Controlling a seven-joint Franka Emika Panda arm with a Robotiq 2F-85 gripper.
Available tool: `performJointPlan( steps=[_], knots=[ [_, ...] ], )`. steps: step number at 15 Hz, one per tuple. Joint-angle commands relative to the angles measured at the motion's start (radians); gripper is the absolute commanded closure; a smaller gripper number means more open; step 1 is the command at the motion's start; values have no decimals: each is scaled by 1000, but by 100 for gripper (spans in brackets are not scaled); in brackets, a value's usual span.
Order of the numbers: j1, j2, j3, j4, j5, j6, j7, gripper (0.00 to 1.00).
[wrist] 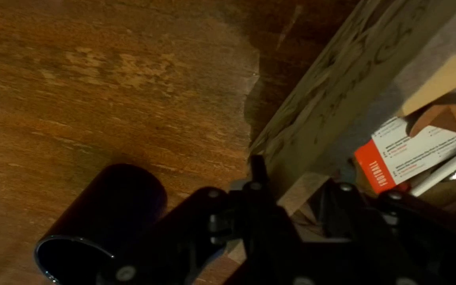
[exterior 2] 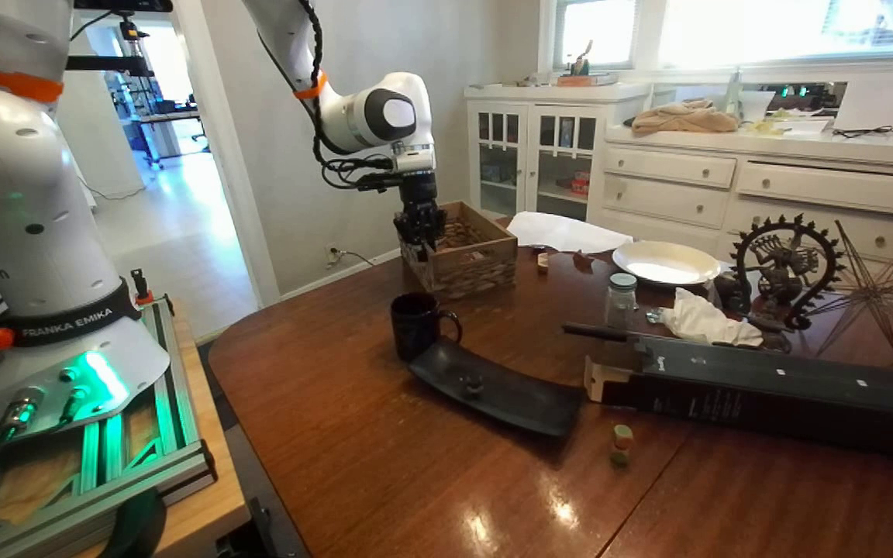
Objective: Turn the basket around
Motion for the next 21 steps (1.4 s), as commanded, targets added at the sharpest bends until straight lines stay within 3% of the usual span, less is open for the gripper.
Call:
performJointPlan(
  steps=[1, 13, 14, 15, 17, 21],
  knots=[
    [9, 29, -12, 34, -37, -11, 20, 95],
    [-3, 30, -48, 38, -182, 17, -111, 94],
    [-1, 29, -52, 38, -192, 16, -113, 76],
    [0, 31, -55, 36, -199, 17, -113, 51],
    [1, 32, -59, 35, -210, 14, -115, 47],
    [-7, 19, -60, 27, -198, 32, -102, 18]
  ],
)
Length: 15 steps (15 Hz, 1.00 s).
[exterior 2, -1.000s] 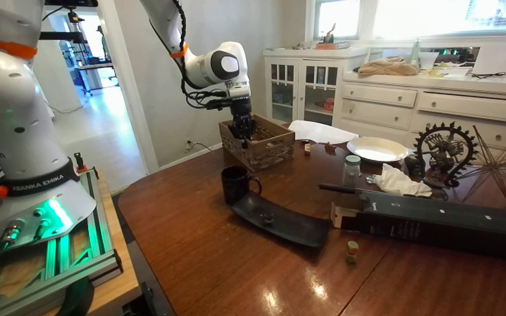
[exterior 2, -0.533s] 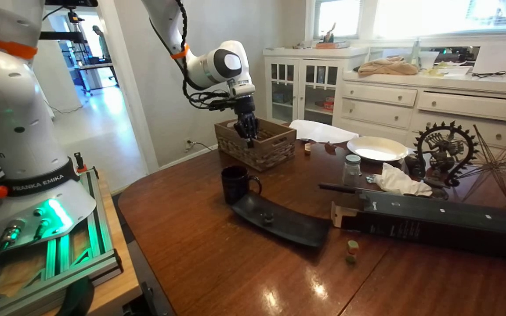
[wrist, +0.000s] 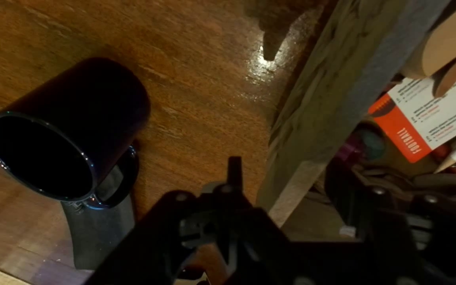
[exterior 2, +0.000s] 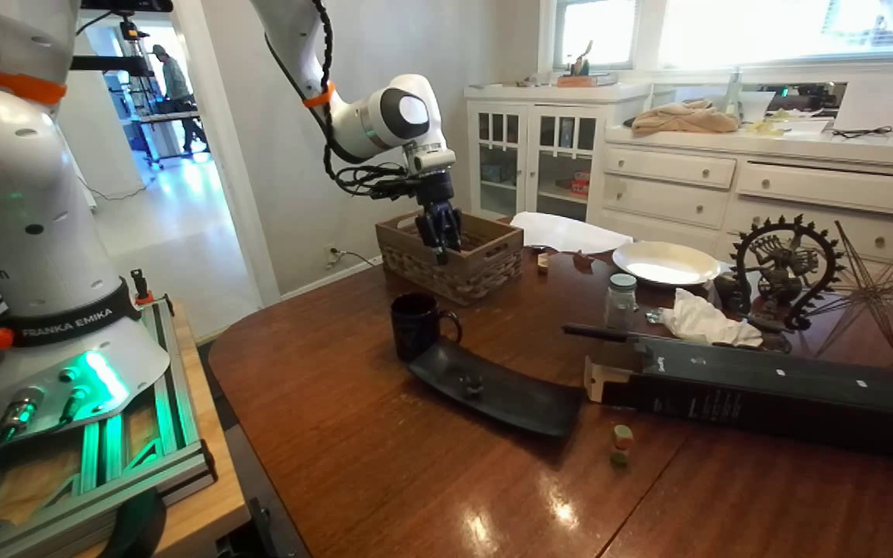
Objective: Turn the basket around
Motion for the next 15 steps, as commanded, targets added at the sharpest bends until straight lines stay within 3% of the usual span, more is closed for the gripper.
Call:
performJointPlan(
  steps=[1, 3, 8, 10, 11, 15],
  knots=[
    [-12, -20, 1, -20, 4, 38, 3, 9],
    [-39, -39, 23, -35, 46, 76, -44, 0],
    [-109, -88, 88, -92, 193, 214, -254, 0],
    [-159, -117, 144, -126, 313, 250, -426, 0],
    [-216, -129, 207, -140, 356, 262, -504, 0],
    [-339, -182, 343, -179, 531, 239, -802, 0]
  ],
)
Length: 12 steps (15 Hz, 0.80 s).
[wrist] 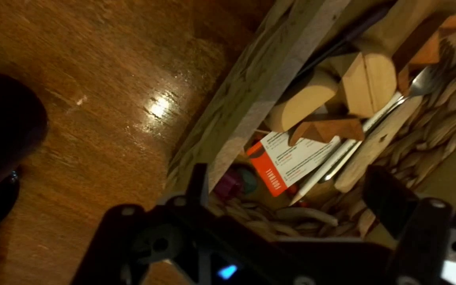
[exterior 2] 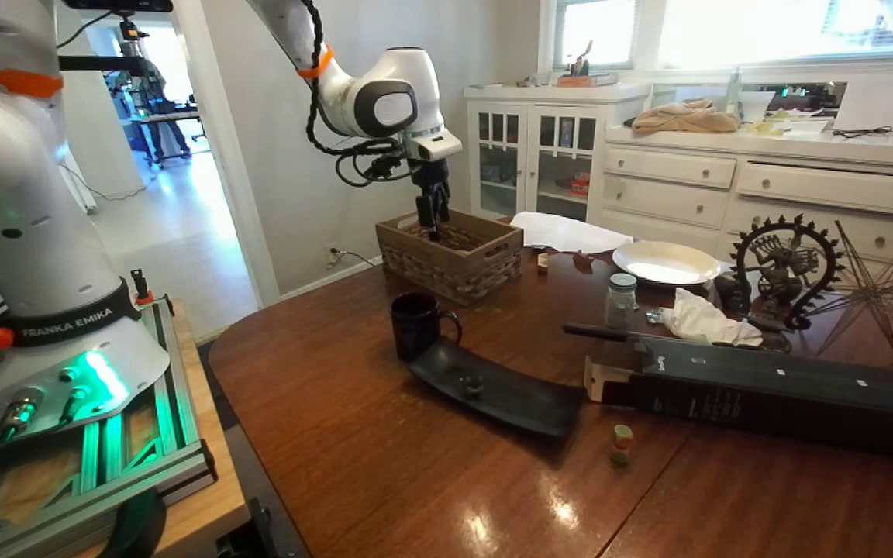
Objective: Turn the basket around
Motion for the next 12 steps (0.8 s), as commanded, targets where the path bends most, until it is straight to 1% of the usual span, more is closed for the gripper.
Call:
performJointPlan(
  steps=[1, 2, 3, 6, 10, 12],
  knots=[
    [-107, -76, 107, -70, 144, -7, -252, 0],
    [-128, -92, 122, -83, 166, -10, -313, 0],
    [-70, -114, 61, -96, 226, -18, -401, 0],
    [-63, -163, 32, -143, 285, -15, -586, 0],
    [-53, -212, 7, -188, 320, -15, -754, 0],
    [-48, -230, 1, -202, 335, -19, -815, 0]
  ],
)
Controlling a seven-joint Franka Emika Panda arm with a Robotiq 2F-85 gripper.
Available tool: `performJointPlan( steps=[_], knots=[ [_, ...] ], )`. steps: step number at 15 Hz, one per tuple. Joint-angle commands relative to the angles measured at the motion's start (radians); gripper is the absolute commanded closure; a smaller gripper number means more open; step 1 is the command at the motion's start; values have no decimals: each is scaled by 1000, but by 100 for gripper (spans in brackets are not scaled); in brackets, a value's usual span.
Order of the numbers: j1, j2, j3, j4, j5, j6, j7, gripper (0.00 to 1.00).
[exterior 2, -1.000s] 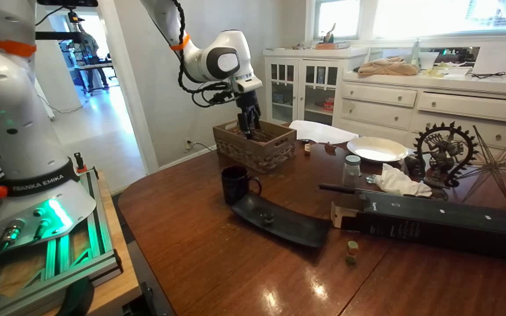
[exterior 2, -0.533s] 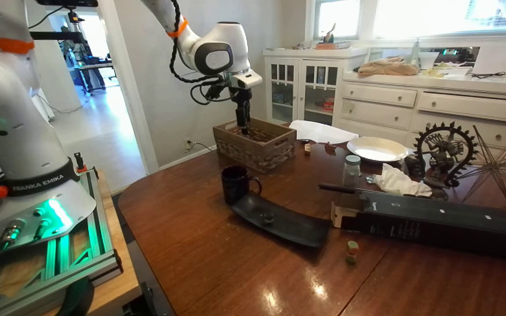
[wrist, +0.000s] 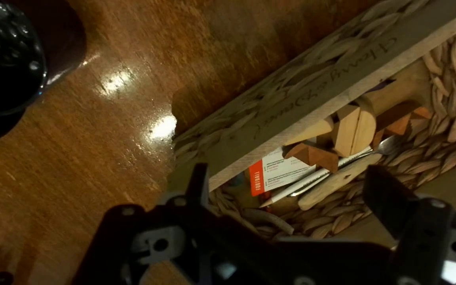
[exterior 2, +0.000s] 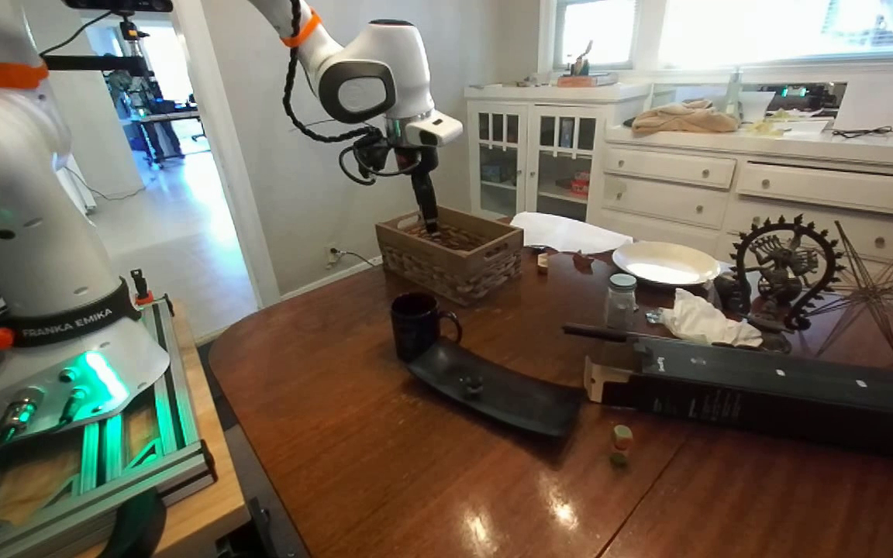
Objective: Turn the basket around
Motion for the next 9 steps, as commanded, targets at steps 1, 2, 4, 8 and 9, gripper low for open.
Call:
performJointPlan(
  steps=[1, 2, 4, 8, 9],
  knots=[
    [26, -61, -22, -52, 56, -19, -127, 0],
    [30, -66, -26, -57, 58, -17, -145, 0],
    [37, -76, -33, -67, 64, -8, -173, 0],
    [54, -54, -53, -43, 30, -3, -154, 0],
    [56, -54, -56, -41, 30, -3, -153, 0]
  ],
)
